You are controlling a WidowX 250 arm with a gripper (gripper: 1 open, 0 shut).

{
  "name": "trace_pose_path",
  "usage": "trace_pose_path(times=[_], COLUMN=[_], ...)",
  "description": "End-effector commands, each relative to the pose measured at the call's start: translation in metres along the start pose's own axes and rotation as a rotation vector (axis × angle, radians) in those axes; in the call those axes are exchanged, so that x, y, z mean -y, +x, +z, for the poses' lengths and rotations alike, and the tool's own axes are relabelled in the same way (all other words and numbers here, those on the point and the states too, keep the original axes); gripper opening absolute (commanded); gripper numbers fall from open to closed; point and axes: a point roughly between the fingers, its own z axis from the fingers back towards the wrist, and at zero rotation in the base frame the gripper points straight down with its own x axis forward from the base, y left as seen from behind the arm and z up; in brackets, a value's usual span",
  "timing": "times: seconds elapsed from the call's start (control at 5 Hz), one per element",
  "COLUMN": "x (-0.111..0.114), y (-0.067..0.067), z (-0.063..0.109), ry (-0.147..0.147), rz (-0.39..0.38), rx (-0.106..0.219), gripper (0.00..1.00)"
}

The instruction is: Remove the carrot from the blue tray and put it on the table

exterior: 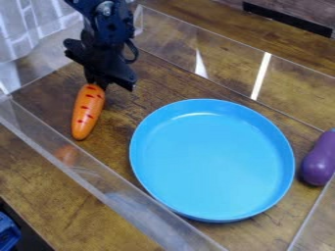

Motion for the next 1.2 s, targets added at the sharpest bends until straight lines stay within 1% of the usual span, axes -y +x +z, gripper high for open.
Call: trace_pose_path(times=[0.0, 0.2, 0.6, 0.8, 1.0], x=[0.005, 0.015, 0.028, 0.026, 0.022], y=[0.013, 0.010, 0.011, 0.005, 0.001], z=[0.006, 0.004, 0.004, 0.017, 0.032], ry=[-0.014, -0.050, -0.105, -0.103, -0.095], rz=[-0.019, -0.068, -0.141, -0.124, -0.107], rx=[0.049, 0.055, 0.063, 0.049, 0.039], gripper=[0.00, 0.00, 0.00, 0.00, 0.00])
